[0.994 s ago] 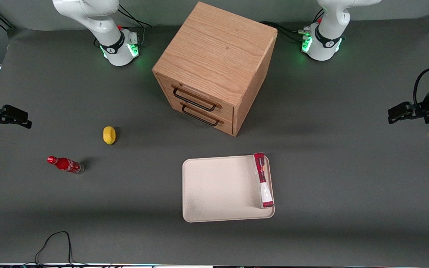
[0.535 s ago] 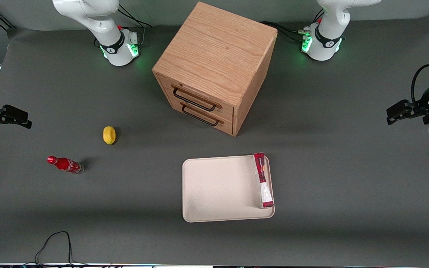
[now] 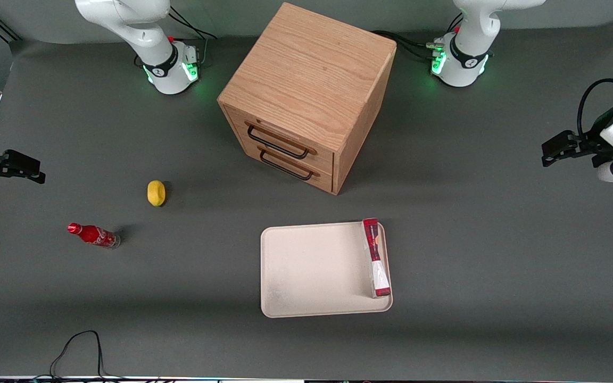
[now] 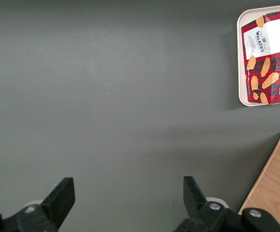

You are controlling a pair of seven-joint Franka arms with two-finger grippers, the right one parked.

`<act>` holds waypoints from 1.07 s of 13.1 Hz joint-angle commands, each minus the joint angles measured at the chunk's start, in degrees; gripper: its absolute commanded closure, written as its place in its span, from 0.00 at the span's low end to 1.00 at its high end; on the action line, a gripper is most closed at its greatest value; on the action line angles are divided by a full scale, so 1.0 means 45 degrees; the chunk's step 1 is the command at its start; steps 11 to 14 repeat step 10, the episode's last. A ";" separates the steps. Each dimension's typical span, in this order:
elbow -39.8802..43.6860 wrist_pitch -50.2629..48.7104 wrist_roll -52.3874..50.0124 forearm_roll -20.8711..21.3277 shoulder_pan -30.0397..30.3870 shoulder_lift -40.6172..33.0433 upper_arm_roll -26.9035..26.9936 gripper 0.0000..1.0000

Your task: Place red cookie box on tray

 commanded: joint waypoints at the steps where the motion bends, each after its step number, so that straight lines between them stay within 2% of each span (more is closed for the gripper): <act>1: 0.0192 -0.0329 -0.0035 -0.0180 -0.0094 -0.0116 0.0081 0.00; 14: 0.0172 -0.0349 0.0082 -0.0181 0.0160 -0.0097 -0.0017 0.00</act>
